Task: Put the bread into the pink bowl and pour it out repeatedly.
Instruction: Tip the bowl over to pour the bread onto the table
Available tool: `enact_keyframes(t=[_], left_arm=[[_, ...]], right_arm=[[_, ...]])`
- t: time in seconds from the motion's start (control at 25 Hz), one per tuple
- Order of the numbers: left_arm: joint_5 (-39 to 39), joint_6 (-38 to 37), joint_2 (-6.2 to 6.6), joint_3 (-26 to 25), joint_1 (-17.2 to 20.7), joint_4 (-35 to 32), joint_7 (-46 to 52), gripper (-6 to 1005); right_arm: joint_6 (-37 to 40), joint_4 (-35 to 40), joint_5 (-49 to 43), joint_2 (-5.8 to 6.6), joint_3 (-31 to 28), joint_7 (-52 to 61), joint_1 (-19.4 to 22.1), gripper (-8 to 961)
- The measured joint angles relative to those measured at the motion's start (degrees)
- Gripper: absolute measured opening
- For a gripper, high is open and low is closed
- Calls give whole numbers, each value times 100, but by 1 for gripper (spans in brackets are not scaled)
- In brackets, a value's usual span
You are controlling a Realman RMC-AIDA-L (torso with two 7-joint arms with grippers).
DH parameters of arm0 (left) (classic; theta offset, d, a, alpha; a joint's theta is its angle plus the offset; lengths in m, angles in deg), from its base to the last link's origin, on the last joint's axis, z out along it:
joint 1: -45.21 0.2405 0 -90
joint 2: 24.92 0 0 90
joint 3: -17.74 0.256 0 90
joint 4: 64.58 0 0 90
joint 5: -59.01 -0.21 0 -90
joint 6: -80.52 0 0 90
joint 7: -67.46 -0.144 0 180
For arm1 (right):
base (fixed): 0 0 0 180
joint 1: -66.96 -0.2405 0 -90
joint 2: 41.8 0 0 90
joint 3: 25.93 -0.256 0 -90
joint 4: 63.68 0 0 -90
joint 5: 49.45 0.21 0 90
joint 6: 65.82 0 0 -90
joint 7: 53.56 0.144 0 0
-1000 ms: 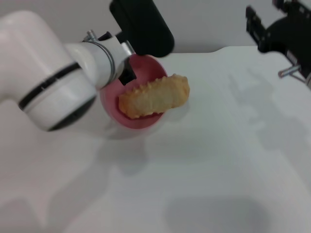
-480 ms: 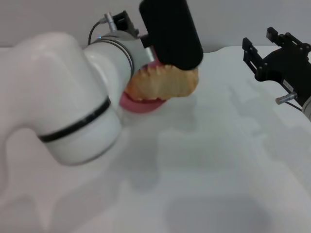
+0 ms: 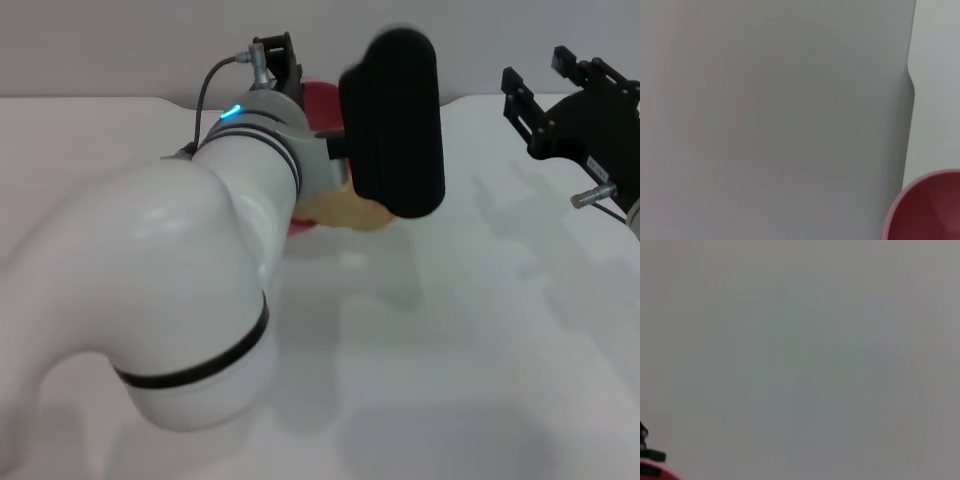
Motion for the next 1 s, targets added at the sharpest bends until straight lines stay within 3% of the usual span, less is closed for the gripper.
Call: enact_keyframes(t=[0.4, 0.76, 1.0], left_arm=[[-218, -13, -4, 515, -20, 35, -236, 49], [-96, -88, 16, -196, -5, -221, 859, 49], [-235, -131, 7, -211, -64, -191, 865, 49]], right_arm=[[195, -33, 0, -6, -3, 7, 11, 577], [134, -27, -33, 16, 31, 446, -30, 599], [130, 14, -39, 20, 108, 448, -46, 613]])
